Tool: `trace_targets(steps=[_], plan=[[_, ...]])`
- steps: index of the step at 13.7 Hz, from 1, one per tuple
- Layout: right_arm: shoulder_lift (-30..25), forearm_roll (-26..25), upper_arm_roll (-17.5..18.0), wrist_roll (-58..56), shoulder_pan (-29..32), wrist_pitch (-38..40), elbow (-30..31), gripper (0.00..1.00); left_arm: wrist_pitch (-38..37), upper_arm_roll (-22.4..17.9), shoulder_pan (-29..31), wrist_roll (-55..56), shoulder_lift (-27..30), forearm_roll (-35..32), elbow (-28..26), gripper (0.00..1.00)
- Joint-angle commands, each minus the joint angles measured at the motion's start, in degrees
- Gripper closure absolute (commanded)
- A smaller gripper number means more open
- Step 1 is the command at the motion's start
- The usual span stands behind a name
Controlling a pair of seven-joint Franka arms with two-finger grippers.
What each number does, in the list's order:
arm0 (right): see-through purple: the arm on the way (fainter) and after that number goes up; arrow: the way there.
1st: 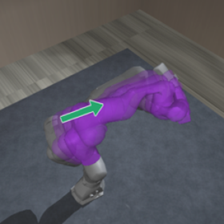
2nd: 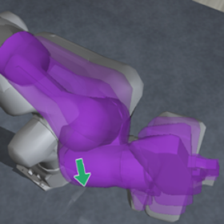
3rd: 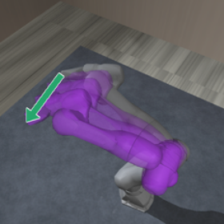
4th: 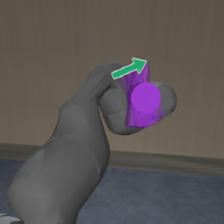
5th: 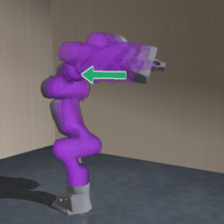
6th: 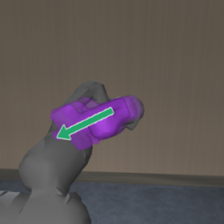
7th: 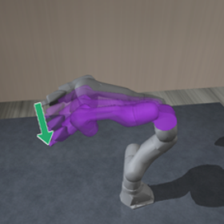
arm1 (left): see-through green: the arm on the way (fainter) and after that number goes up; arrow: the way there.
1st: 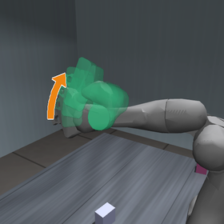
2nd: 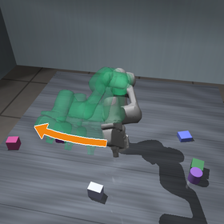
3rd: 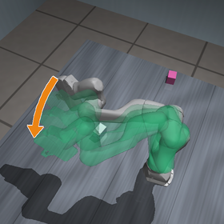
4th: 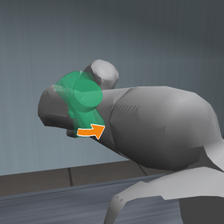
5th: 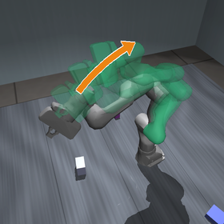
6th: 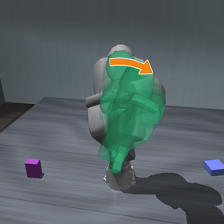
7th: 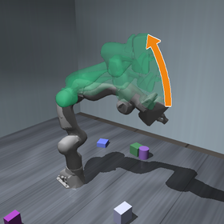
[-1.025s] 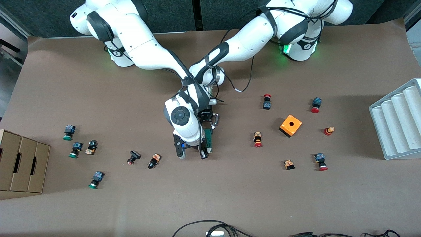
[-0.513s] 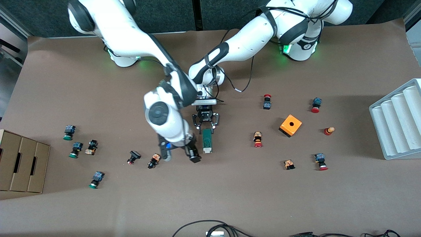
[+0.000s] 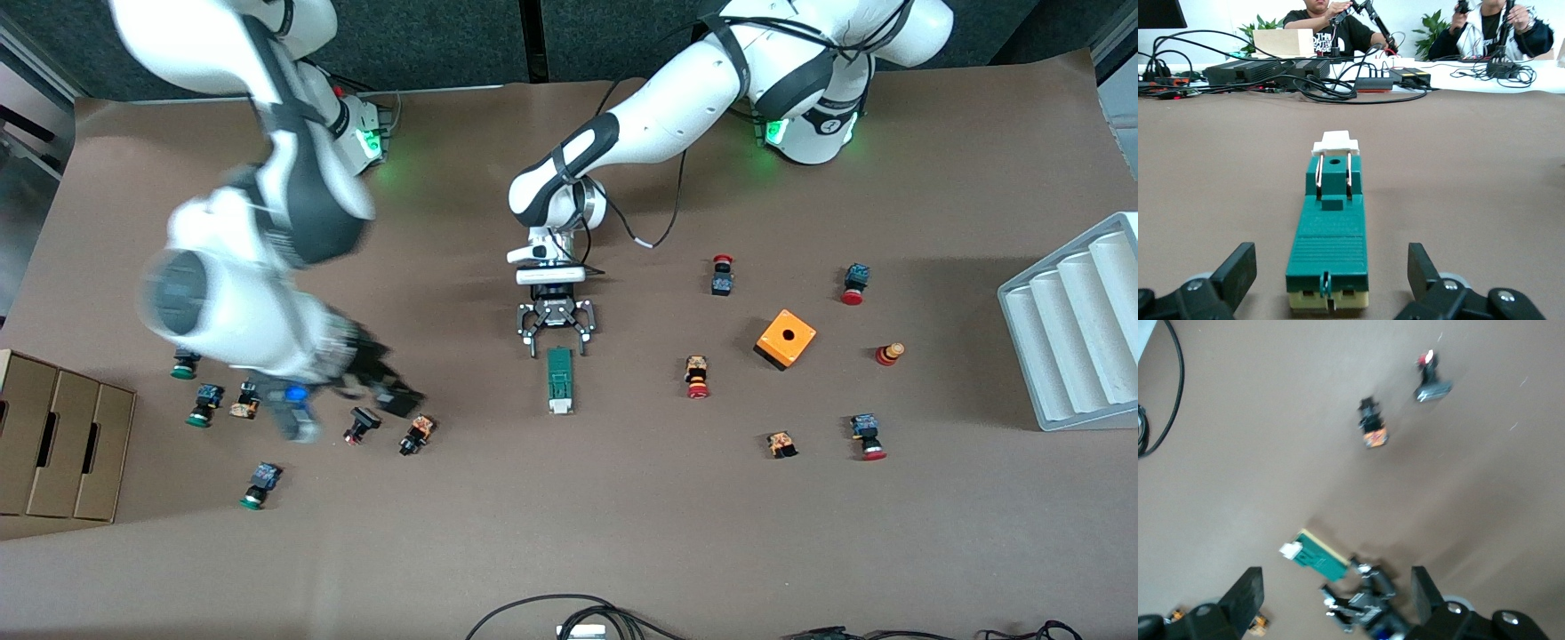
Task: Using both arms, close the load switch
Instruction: 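Open the right gripper and draw the right arm back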
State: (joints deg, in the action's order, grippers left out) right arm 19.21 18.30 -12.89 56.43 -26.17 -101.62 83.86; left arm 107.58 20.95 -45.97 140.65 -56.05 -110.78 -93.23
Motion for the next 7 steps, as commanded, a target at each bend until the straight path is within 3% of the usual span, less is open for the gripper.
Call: trace_targets(steps=[1,4,7], plan=[[-12.6,-2.8,1.3,-13.8,5.0,3.6,11.3,0.01,1.1,0.0,-0.4,-5.7,4.7,6.0,-0.9,0.0],[-20.9,-6.7,1.3,-33.2,12.6,8.6,16.7,0.01,2.2,0.7,-0.4,-7.2,7.1,9.0,-1.3,0.0],[-24.4,-12.7,1.2,-51.6,18.4,9.8,18.2,0.01,2.2,1.8,-0.1,-13.0,9.8,14.6,-1.2,0.0]])
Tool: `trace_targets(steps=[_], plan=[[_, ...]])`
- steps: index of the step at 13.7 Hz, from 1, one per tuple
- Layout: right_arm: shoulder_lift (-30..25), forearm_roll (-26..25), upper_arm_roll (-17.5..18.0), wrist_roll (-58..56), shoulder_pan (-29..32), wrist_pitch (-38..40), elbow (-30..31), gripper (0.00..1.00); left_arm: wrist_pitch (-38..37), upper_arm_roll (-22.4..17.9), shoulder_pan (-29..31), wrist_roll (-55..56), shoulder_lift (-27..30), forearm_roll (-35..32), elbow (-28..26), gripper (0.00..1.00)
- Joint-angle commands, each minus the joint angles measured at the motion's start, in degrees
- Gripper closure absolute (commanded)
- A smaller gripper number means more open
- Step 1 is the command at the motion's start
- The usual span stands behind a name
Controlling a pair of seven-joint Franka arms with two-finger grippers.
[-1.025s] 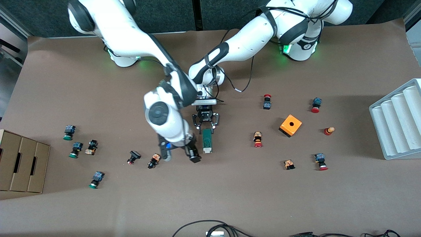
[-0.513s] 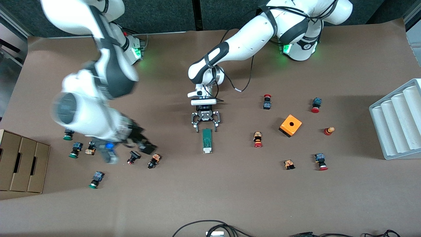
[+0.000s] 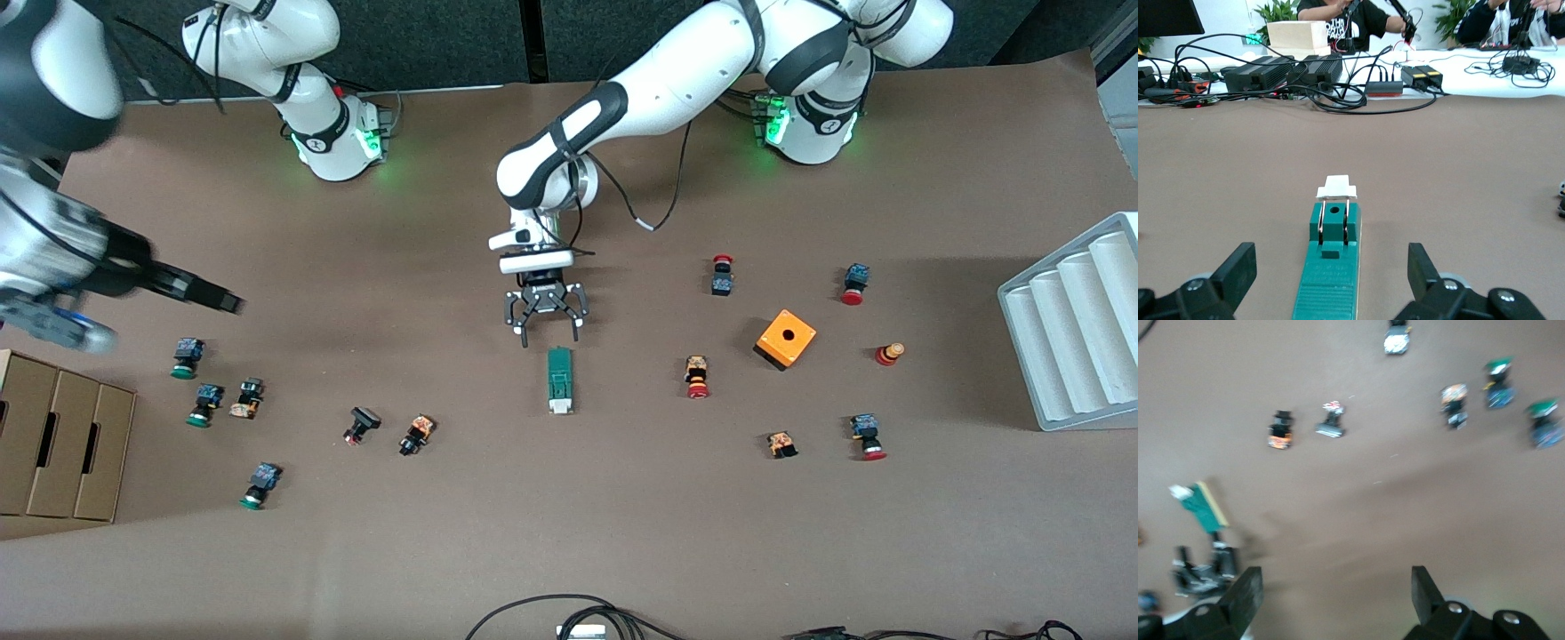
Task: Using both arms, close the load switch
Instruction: 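Open the left gripper and lift it off the switch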
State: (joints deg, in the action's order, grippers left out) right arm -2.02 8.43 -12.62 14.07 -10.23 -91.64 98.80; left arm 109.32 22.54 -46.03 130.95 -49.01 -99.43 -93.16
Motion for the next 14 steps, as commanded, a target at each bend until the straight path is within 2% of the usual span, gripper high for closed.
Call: trace_targets(steps=[1,4,11,14], plan=[[-3.3,-5.2,0.5,-13.9,2.8,-0.6,3.2,0.01,0.5,0.8,0.2,-4.5,3.2,4.8,-1.2,0.0],[-2.9,-9.1,0.4,-19.4,3.0,-2.5,2.5,0.01,0.5,1.4,0.2,-10.2,5.5,10.3,-1.2,0.0],[-1.8,-12.5,0.5,-19.2,2.9,-2.6,-0.8,0.01,0.5,2.9,0.3,-26.4,16.0,26.4,-0.7,0.0],[-0.4,-11.9,0.6,-18.6,2.8,-2.8,-1.9,0.01,0.4,2.9,0.5,-32.8,20.3,33.5,-0.4,0.0]])
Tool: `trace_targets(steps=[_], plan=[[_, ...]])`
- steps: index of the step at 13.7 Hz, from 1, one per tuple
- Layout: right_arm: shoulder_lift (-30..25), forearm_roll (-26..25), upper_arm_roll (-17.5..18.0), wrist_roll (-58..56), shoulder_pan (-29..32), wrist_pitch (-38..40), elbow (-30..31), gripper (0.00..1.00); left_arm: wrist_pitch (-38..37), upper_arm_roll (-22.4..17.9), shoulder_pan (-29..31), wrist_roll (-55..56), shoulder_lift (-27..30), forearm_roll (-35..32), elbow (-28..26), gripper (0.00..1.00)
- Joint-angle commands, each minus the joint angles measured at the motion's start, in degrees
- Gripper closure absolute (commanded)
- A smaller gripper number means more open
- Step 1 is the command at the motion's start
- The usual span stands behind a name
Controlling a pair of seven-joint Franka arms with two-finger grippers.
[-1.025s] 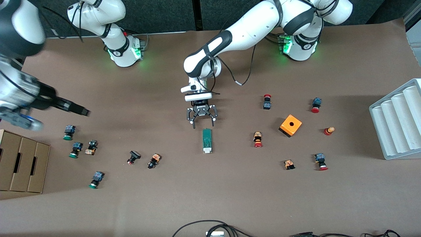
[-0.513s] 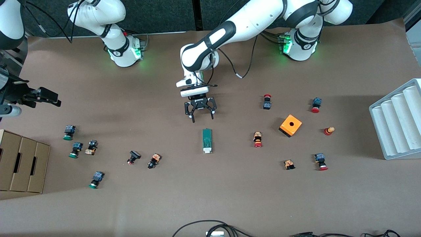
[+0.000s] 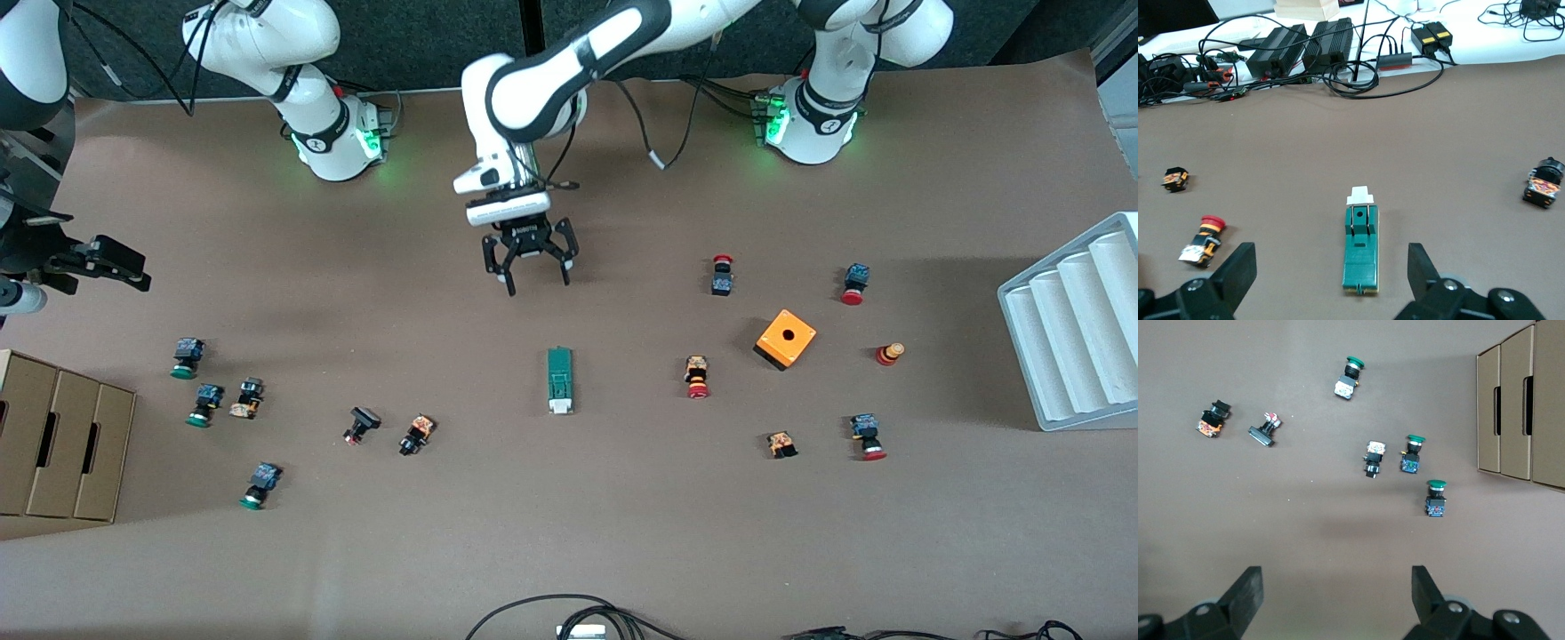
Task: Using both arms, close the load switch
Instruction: 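Open the left gripper and lift it off the switch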
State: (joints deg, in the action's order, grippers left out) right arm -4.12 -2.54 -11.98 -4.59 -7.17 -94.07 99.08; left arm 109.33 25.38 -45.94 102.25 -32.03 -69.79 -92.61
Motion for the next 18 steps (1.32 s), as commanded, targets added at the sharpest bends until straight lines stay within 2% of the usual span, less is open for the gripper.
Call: trace_targets(steps=[1,4,11,14,18], plan=[[1.7,-1.1,-0.1,0.0,-0.4,-0.6,-2.4,0.01,0.4,0.2,1.6,-7.1,4.7,6.4,-0.3,0.0],[2.1,-1.5,-0.1,-0.5,-0.3,-1.4,-3.3,0.01,0.0,0.7,3.2,-15.2,7.8,12.5,2.2,0.0],[2.5,-1.4,-0.2,-0.6,-0.1,-3.0,-3.3,0.01,0.3,0.6,9.6,-33.2,17.2,25.2,2.4,0.0],[2.5,-1.4,-0.2,-0.4,-0.1,-3.0,-3.3,0.01,0.3,0.6,13.4,-40.9,20.8,34.3,3.9,0.0],[2.5,-1.3,-0.2,-0.1,-0.3,-3.0,-3.3,0.01,0.3,0.3,21.6,-54.6,26.6,45.8,4.3,0.0]])
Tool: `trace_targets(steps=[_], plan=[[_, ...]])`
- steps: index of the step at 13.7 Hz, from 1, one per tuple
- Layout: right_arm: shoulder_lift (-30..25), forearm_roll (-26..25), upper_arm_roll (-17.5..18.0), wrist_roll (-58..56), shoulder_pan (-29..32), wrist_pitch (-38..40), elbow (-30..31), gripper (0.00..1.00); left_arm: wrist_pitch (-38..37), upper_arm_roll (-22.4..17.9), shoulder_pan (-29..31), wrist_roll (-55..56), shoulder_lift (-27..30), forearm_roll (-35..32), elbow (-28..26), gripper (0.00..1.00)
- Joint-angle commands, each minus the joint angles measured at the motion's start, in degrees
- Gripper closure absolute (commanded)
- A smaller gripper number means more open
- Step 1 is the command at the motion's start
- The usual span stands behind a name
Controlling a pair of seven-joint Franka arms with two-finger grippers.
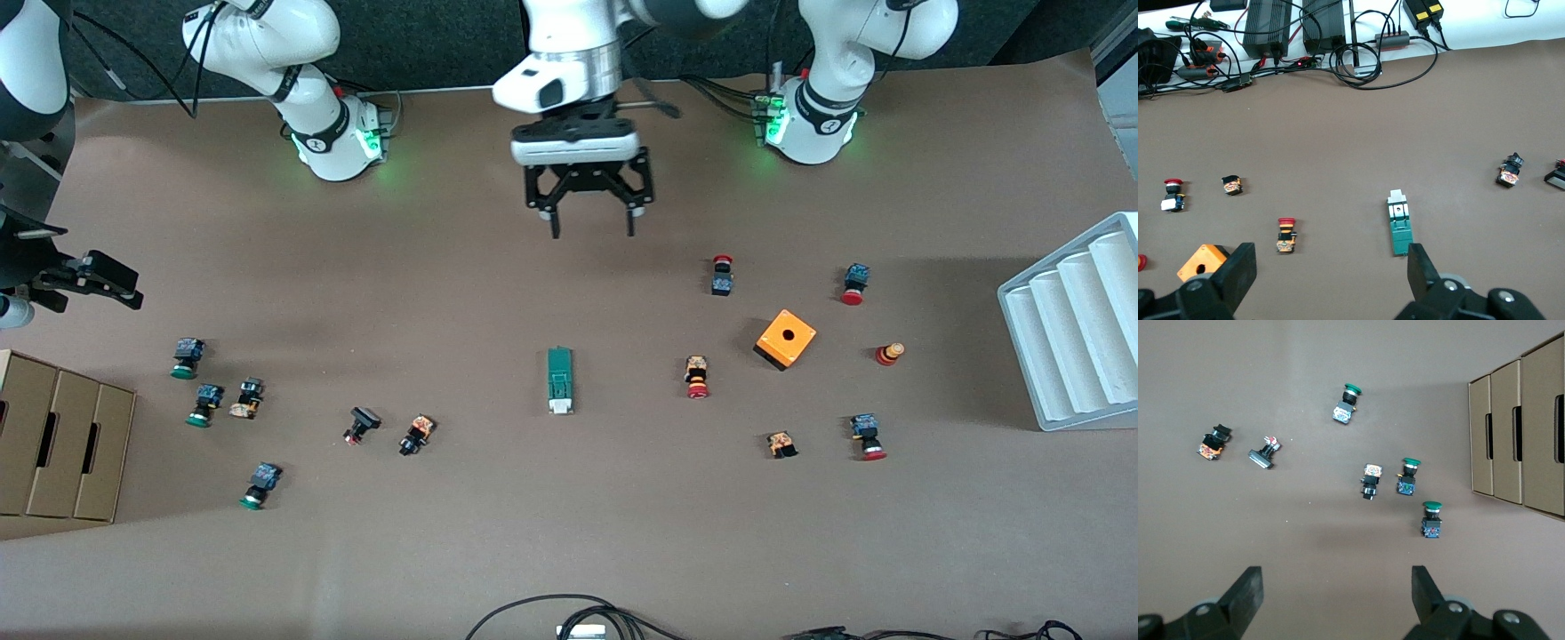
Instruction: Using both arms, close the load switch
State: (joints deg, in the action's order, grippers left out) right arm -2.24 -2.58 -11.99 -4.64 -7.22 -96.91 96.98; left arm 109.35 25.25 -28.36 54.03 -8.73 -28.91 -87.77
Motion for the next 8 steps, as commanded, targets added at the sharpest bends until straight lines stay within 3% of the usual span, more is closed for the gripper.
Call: trace_targets(steps=[1,3,8], plan=[[0.6,-1.3,-0.1,0.0,-0.3,-0.2,-1.2,0.01,0.3,0.0,6.1,-9.4,4.4,7.9,-0.5,0.0],[0.6,-1.4,-0.1,0.0,-0.3,-0.2,-1.2,0.01,0.3,-3.2,8.2,-15.1,6.3,13.8,-0.5,0.0],[0.6,-1.4,-0.1,0.0,-0.3,-0.2,-1.2,0.01,-0.3,-18.5,8.4,-32.3,8.8,26.2,-0.4,0.0]])
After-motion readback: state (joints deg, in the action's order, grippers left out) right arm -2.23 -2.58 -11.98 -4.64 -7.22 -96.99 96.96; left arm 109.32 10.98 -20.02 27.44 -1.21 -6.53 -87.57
